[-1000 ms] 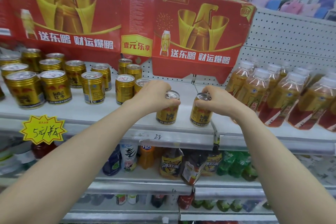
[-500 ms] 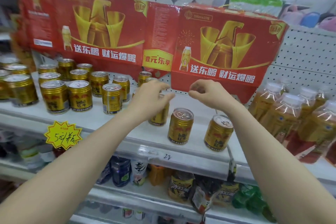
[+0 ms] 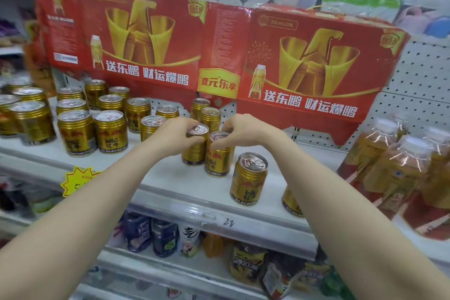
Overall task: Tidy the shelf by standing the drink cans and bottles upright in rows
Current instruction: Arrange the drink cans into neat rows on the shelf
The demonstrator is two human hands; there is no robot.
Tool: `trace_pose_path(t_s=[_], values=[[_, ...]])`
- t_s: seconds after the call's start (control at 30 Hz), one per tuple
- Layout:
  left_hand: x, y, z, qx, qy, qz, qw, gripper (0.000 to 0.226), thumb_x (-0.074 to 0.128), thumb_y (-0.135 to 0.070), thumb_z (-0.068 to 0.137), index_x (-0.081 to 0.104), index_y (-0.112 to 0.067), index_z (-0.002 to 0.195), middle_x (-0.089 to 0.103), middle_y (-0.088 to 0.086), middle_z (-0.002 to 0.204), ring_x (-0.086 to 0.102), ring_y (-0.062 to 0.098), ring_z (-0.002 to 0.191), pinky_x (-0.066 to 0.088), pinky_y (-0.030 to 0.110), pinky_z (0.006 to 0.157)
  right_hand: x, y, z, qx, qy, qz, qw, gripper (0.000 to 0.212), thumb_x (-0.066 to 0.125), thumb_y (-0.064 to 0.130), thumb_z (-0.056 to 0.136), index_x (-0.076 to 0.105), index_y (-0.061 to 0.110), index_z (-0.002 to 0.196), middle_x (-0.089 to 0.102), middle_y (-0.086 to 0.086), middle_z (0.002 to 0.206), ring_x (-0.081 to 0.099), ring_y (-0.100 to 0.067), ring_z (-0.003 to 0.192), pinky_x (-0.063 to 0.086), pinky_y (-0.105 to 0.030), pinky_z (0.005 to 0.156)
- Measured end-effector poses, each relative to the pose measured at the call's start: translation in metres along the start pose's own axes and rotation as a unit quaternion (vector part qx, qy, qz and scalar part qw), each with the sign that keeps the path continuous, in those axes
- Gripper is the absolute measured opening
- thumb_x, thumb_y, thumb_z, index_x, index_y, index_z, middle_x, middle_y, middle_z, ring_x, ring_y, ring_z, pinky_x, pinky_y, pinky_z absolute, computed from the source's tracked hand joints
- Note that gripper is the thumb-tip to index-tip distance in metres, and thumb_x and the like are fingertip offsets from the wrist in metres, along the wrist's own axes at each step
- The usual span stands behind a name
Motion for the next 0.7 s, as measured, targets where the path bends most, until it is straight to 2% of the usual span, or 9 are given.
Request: trace_pose_path(t_s=[0.1,0.17,0.23,0.3,0.43,0.57,0.7], values=[[-0.001,0.003,0.004,-0.014,-0.008,-0.008,1.000,0.056,0.067,-0.039,0.090,0.053,-0.019,0.140,0.059,0.005,0.137,0.054,0.026,0.122,0.046,0.036,0.091,-0.008,-0.018,-0.005,0.022,-0.003,0.003,1.000,0.050,0.072,0.057,0.076,0.064,0.007,0.080,0.051,-0.004,0.073,0.045,-0.019,0.067,0.033,-0.034,0.058],[0.000,0.001,0.006,-0.015,-0.009,-0.010,1.000,0.058,0.067,-0.040,0.090,0.052,-0.019,0.141,0.056,0.004,0.140,0.052,0.026,0.125,0.045,0.038,0.096,-0.016,-0.036,-0.012,0.041,-0.014,-0.005,0.999,0.045,0.073,0.052,0.074,0.061,0.009,0.075,0.054,-0.002,0.074,0.049,-0.020,0.067,0.035,-0.034,0.057],[0.004,-0.008,0.008,-0.008,-0.005,-0.019,1.000,0.058,0.068,-0.039,0.089,0.051,-0.020,0.141,0.055,0.004,0.141,0.051,0.026,0.127,0.047,0.040,0.100,-0.024,-0.059,-0.022,0.065,-0.021,-0.014,0.998,0.044,0.075,0.050,0.073,0.070,0.010,0.092,0.068,-0.001,0.089,0.063,-0.021,0.081,0.050,-0.034,0.067],[0.011,-0.022,0.011,0.004,0.001,-0.029,1.000,0.057,0.068,-0.039,0.089,0.051,-0.021,0.141,0.054,0.004,0.142,0.051,0.027,0.127,0.046,0.041,0.101,-0.030,-0.083,-0.034,0.092,-0.025,-0.024,0.995,0.048,0.076,0.046,0.075,0.069,0.011,0.108,0.070,-0.003,0.103,0.065,-0.021,0.092,0.058,-0.039,0.082],[0.029,-0.055,0.021,0.041,0.019,-0.045,0.998,0.057,0.067,-0.037,0.090,0.051,-0.018,0.142,0.054,0.005,0.143,0.049,0.026,0.129,0.044,0.040,0.104,-0.038,-0.121,-0.056,0.134,-0.052,-0.030,0.989,0.053,0.074,0.041,0.081,0.064,0.011,0.123,0.067,-0.005,0.112,0.063,-0.022,0.098,0.056,-0.038,0.086],[0.046,-0.089,0.030,0.070,0.034,-0.048,0.996,0.061,0.068,-0.038,0.089,0.050,-0.015,0.143,0.052,0.005,0.144,0.048,0.024,0.131,0.042,0.035,0.103,-0.037,-0.141,-0.070,0.141,-0.076,-0.015,0.987,0.061,0.071,0.038,0.085,0.054,0.014,0.139,0.061,-0.006,0.132,0.059,-0.025,0.114,0.050,-0.037,0.094],[0.056,-0.105,0.036,0.090,0.047,-0.044,0.994,0.055,0.067,-0.039,0.089,0.055,-0.012,0.136,0.058,0.008,0.137,0.053,0.026,0.125,0.046,0.038,0.099,-0.033,-0.143,-0.075,0.121,-0.102,0.004,0.987,0.059,0.066,0.035,0.089,0.052,0.014,0.141,0.055,-0.004,0.141,0.054,-0.025,0.123,0.046,-0.035,0.098]])
Point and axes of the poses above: each hand's wrist, its own z-axis towards the middle knuckle, its own x-axis out of the palm, y = z × x, the point moved 8 cm from there along z, towards the middle knuckle
